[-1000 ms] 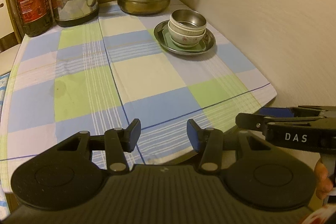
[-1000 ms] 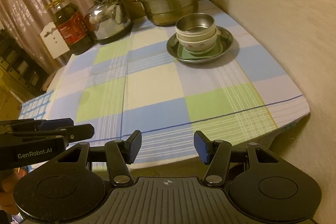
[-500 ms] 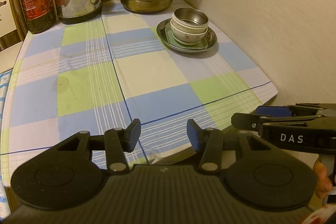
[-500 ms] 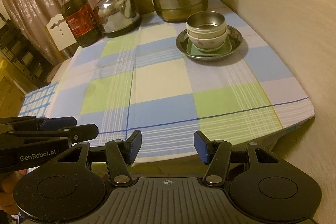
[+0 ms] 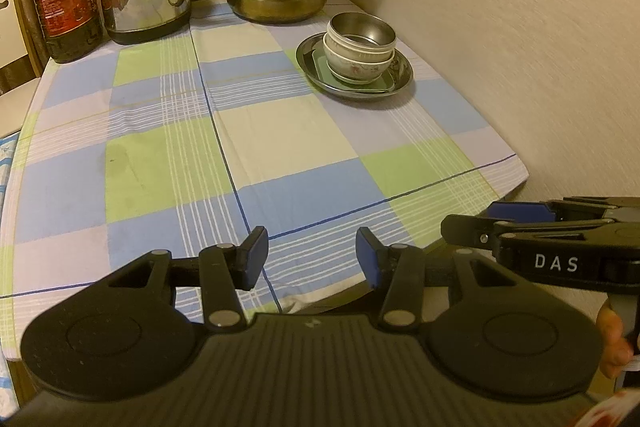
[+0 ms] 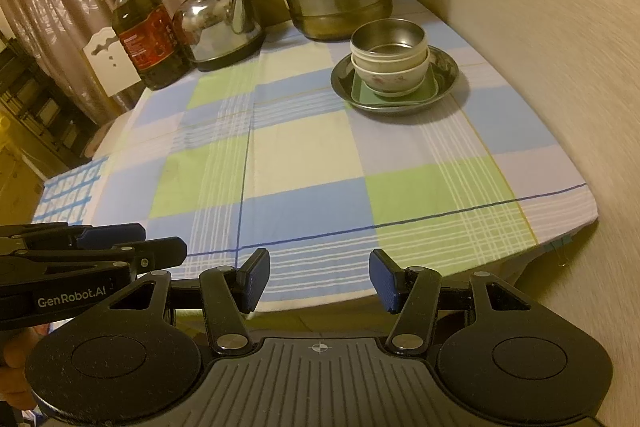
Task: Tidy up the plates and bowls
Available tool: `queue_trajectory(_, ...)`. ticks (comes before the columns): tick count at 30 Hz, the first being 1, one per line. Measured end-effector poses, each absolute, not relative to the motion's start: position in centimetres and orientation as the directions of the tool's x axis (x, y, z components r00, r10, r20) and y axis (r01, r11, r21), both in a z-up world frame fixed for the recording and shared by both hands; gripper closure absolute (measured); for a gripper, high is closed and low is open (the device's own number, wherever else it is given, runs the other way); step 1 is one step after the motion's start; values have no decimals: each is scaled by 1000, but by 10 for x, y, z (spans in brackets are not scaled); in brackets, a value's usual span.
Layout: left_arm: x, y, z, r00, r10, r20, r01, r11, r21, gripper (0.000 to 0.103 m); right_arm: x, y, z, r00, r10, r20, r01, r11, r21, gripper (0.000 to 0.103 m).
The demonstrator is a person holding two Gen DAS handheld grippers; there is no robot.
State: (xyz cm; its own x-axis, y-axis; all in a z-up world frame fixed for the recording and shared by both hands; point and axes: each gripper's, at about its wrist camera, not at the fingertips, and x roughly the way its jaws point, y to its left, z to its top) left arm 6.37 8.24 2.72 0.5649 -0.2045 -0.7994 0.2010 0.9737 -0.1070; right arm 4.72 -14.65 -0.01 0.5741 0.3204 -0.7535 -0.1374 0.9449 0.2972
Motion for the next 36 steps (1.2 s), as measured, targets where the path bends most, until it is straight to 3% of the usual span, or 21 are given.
queue_trajectory(36, 70, 89, 27, 565, -205, -799, 195, 974, -113, 58, 54, -138, -1, 570, 317, -758, -145, 947, 287, 48)
